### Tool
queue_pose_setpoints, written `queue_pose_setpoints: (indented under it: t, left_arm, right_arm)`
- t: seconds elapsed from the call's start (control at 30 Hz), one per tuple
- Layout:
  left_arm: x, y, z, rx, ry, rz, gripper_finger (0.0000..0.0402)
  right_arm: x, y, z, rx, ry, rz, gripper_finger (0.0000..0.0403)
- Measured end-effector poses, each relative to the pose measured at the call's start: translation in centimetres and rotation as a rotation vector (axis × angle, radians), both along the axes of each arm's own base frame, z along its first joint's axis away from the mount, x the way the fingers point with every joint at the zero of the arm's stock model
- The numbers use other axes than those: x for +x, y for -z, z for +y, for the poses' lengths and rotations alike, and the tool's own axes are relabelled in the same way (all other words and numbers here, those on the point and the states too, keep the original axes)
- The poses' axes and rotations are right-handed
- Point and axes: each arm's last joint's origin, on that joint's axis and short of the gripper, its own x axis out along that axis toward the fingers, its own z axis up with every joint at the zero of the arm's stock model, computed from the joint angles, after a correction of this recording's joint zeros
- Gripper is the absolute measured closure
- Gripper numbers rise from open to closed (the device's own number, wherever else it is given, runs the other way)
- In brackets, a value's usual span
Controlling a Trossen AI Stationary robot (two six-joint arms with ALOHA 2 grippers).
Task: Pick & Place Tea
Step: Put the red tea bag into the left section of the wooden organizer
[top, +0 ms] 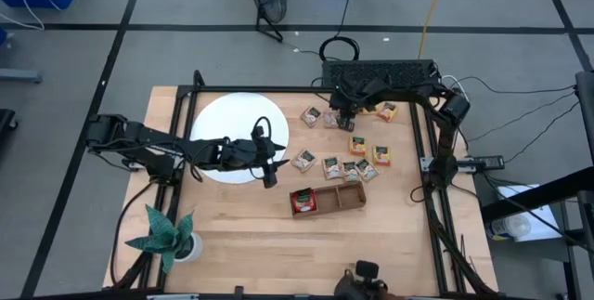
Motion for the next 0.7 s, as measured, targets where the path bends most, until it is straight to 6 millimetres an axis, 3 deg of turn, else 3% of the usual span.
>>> queue_pose_setpoints:
  t: [0.17,0.27,0.33,0.5,0.63,0.7]
  left_arm:
    - [0.0,0.0,0.0,-0.036,-0.017,-0.013,0.0204]
    - [0.1,-0.1,0.0,-0.077,-0.037,-0.039,0.0203]
    - [0.1,-0.2,0.0,-0.098,-0.047,-0.049,0.0204]
    - [0.1,-0.3,0.0,-0.153,-0.072,-0.079,0.0204]
    - [0.4,-0.7,0.0,-0.259,-0.113,-0.163,0.0203]
    - [0.6,-0.8,0.0,-0.310,-0.128,-0.210,0.0203]
  right_arm:
    - [1.3,-1.9,3.3,-0.208,-0.101,0.176,0.0401]
    - [3.0,-5.0,6.3,-0.369,-0.177,0.150,0.0402]
    - [3.8,-6.8,9.1,-0.426,-0.237,0.087,0.0402]
    - [4.9,-8.8,17.6,-0.526,-0.512,-0.114,0.0402]
    - [4.8,-7.6,23.7,-0.688,-0.756,-0.247,0.0402]
    - [4.5,-6.7,25.8,-0.806,-0.844,-0.282,0.0402]
